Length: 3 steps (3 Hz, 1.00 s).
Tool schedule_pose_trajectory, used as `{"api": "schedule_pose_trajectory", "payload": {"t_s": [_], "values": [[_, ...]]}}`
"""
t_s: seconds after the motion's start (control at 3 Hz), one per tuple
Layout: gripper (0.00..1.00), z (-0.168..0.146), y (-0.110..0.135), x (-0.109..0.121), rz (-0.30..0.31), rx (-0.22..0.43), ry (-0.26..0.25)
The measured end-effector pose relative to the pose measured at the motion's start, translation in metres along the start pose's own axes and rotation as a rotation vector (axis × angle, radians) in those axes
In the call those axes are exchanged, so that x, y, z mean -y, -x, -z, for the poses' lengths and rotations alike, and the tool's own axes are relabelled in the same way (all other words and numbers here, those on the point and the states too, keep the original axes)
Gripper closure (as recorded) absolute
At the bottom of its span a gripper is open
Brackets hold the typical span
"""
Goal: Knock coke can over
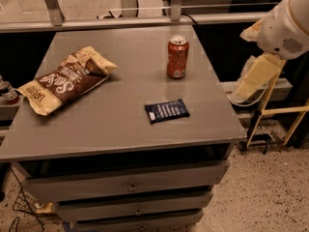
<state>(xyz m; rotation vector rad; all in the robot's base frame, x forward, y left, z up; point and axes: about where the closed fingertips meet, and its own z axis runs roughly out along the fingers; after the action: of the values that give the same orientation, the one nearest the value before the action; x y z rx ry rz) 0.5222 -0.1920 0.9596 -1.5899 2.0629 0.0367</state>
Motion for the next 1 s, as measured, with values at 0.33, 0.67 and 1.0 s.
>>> {"api": "schedule_pose_trajectory", "payload": {"t_s": [0.33,0.67,1.0], "values": [[0.0,-0.039,0.021,0.038,-0.069,0.164,-0.027],[0.0,-0.073,0.042,0.079,-0.163,0.327,-0.064],[0.0,-0.104,0.061,0.114,-0.246,0.477,-0.069]]}}
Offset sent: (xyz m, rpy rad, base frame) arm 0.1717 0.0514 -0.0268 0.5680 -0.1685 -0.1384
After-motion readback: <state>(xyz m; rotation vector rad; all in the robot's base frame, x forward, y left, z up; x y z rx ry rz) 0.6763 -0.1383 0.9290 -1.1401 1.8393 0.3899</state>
